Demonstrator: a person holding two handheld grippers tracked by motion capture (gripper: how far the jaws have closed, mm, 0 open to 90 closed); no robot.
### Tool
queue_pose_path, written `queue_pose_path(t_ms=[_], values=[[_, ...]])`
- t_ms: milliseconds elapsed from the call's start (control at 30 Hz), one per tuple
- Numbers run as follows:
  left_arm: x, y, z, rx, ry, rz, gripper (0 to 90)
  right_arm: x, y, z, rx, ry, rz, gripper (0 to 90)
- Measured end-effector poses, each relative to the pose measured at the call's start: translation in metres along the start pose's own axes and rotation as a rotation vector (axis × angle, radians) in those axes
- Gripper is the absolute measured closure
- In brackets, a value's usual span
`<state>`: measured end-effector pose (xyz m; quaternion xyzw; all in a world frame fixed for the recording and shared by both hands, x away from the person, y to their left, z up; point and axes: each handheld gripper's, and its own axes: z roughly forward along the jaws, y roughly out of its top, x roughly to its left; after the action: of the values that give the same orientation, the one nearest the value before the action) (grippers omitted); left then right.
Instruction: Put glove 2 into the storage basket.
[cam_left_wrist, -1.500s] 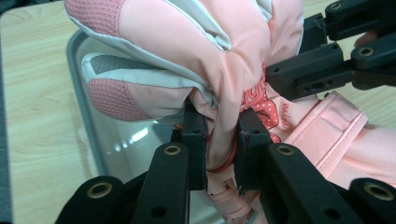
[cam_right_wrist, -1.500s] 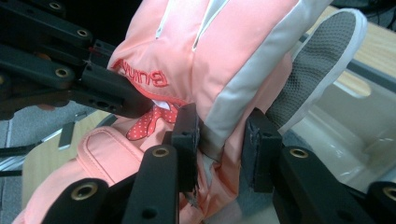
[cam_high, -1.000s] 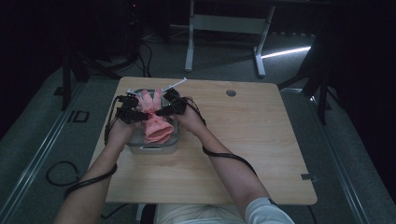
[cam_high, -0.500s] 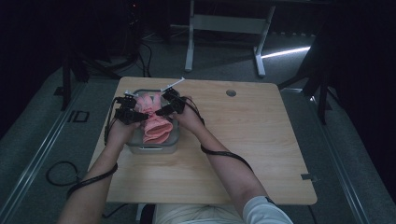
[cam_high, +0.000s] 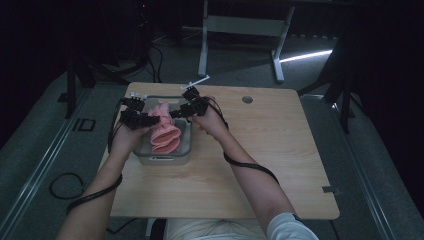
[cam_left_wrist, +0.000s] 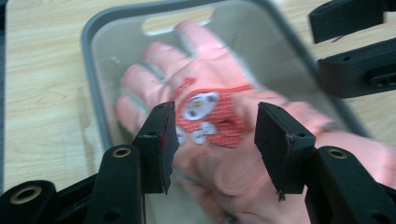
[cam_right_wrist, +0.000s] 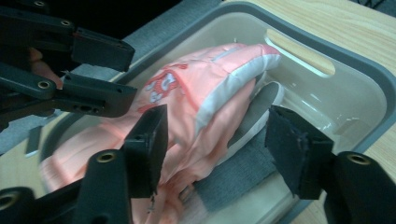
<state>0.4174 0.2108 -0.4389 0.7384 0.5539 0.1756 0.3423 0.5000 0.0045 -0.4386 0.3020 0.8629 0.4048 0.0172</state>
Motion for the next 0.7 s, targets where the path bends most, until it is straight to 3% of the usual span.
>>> queue_pose_path(t_ms=[200, 333, 600, 700], values=[[-0.019, 0.001, -0.013, -0.035, -0.051, 0.024, 47.1, 0.001, -0.007, -0.018, -0.021, 0.031, -0.017, 28.6], [-0.035, 0.002, -0.019, -0.044, -0.082, 0.067, 47.7, 0.002, -0.015, -0.029, -0.032, 0.046, -0.043, 22.3], [-0.067, -0.001, -0.029, -0.076, -0.140, 0.125, 45.8, 0.002, -0.034, -0.052, -0.065, 0.049, -0.050, 19.8], [-0.074, -0.002, -0.030, -0.084, -0.162, 0.129, 43.6, 0.000, -0.043, -0.061, -0.073, 0.044, -0.058, 19.2]])
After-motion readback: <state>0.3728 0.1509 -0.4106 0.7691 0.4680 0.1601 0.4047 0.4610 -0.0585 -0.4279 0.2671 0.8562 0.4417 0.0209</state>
